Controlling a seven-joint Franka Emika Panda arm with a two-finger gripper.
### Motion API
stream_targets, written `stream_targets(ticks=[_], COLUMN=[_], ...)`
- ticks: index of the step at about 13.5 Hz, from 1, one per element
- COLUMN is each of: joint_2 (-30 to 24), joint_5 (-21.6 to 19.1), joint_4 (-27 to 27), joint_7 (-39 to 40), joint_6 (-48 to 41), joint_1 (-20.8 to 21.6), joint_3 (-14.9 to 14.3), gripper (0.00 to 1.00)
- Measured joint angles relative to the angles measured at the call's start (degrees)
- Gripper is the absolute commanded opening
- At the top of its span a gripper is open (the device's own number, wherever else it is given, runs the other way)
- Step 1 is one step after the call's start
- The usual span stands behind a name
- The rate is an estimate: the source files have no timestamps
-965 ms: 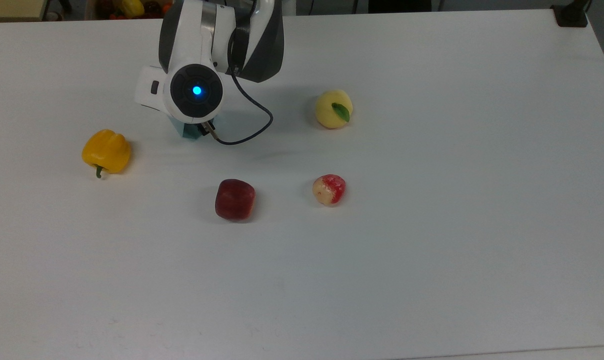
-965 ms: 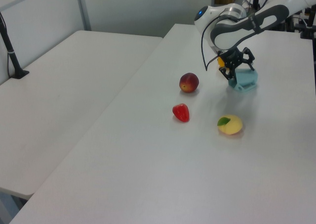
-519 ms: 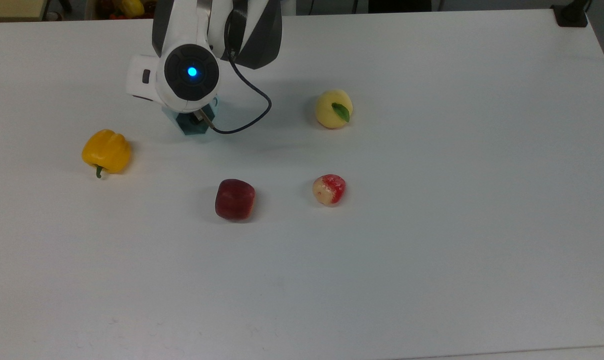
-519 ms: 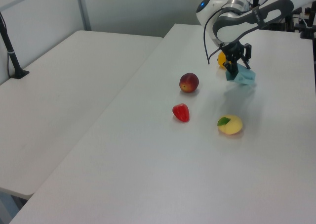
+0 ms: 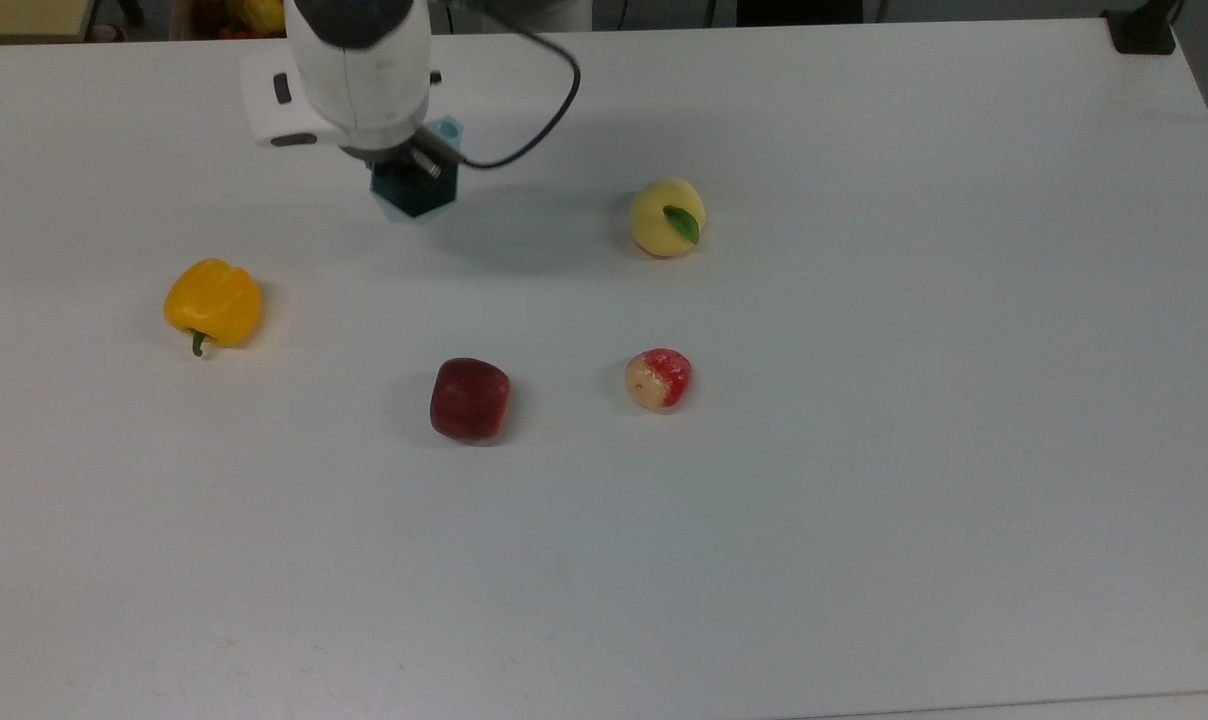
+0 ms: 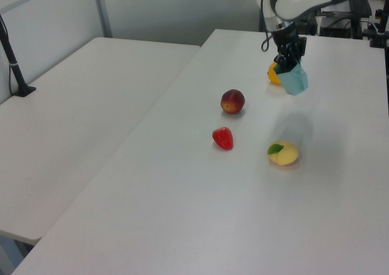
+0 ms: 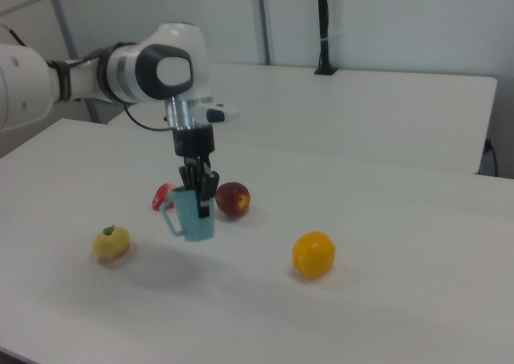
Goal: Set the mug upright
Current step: 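Lift the mug, rotate it upright and lower it onto the table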
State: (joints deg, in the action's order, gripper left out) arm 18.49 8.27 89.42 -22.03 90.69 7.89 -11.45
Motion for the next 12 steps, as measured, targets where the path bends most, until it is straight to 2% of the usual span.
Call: stream_targets(ticks=[2, 5, 8, 12], joint_2=[-3.2, -4.63, -5.02, -5.76], joint_5=[-4.66, -9.31, -11.55, -11.7], joint_4=[0.03, 0.13, 2.66, 11.33], joint_7=[11.11, 27.43, 40.24, 44.49], joint_6=[-0.01, 1.63, 8.05, 20.06], joint_1=[-0.08, -0.1, -1.41, -1.95], joint_3=[0.87, 2.69, 2.72, 2.73], gripper=[0.0, 0.0, 0.0, 0.0])
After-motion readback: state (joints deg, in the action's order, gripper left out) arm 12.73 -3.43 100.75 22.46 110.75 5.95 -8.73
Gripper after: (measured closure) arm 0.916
